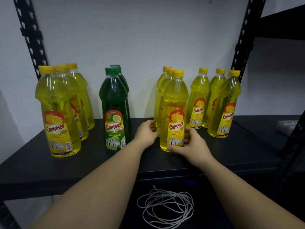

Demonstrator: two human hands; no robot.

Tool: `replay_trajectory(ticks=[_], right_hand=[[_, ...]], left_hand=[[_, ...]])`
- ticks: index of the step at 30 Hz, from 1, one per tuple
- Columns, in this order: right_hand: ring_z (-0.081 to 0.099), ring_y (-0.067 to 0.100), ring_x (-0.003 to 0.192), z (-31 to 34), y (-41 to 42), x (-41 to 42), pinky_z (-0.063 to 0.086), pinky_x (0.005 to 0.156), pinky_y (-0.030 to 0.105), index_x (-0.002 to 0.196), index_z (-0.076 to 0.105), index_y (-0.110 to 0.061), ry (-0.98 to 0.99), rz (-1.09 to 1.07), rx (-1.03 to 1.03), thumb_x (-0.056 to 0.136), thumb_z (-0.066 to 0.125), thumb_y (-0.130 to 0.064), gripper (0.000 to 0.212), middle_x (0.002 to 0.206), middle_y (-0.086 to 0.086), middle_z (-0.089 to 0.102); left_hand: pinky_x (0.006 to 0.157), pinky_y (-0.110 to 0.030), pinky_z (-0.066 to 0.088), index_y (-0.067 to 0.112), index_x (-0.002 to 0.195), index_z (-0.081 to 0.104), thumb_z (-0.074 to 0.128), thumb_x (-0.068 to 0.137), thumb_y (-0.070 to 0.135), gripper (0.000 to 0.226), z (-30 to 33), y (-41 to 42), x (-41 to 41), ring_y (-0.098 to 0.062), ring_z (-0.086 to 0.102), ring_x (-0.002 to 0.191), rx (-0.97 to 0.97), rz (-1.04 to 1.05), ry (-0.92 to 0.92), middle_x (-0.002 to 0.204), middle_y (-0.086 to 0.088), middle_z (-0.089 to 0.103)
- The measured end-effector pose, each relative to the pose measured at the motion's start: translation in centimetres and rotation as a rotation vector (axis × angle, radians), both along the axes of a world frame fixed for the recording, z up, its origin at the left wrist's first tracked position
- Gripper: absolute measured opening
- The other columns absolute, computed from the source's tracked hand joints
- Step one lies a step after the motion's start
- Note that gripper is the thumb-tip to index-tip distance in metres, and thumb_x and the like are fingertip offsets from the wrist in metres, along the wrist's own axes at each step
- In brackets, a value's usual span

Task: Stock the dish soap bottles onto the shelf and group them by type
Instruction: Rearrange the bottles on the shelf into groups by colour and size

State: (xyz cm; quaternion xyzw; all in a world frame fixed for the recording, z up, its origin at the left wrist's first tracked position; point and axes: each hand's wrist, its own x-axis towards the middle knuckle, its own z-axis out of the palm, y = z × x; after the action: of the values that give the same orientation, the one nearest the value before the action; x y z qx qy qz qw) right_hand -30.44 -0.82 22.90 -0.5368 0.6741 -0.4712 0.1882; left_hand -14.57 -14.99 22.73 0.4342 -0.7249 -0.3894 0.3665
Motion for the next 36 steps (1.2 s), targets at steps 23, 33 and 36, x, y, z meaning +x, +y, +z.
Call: replay_trajectory(ticks=[23, 33, 36], right_hand=[[0.061, -0.005, 0.094, 0.09, 0.09, 0.29, 0.047, 0.07, 0.009, 0.139, 0.052, -0.02, 0.081, -0.025, 0.027, 0.073, 0.09, -0.041, 0.079, 0.116, -0.013, 0.065], [0.064, -0.002, 0.098, 0.09, 0.19, 0.31, 0.048, 0.074, 0.01, 0.138, 0.054, -0.022, 0.098, -0.029, 0.02, 0.071, 0.09, -0.046, 0.08, 0.12, -0.012, 0.068], [0.065, -0.004, 0.097, 0.1, 0.17, 0.29, 0.048, 0.072, 0.01, 0.138, 0.054, -0.022, 0.081, -0.031, 0.019, 0.07, 0.091, -0.045, 0.08, 0.117, -0.014, 0.069]], left_hand=[[0.1, -0.043, 0.057, 0.019, 0.133, 0.062, 0.084, 0.085, 0.028, 0.054, -0.21, -0.53, 0.31, -0.015, 0.068, 0.109, -0.088, -0.048, -0.073, 0.122, 0.002, 0.071], [0.1, -0.041, 0.056, 0.021, 0.129, 0.068, 0.084, 0.086, 0.03, 0.047, -0.25, -0.68, 0.21, -0.013, 0.069, 0.108, -0.1, -0.062, -0.047, 0.118, 0.005, 0.074], [0.103, -0.043, 0.055, 0.02, 0.132, 0.067, 0.084, 0.085, 0.03, 0.051, -0.32, -0.82, 0.38, -0.014, 0.069, 0.112, -0.076, -0.091, -0.037, 0.122, 0.004, 0.074]])
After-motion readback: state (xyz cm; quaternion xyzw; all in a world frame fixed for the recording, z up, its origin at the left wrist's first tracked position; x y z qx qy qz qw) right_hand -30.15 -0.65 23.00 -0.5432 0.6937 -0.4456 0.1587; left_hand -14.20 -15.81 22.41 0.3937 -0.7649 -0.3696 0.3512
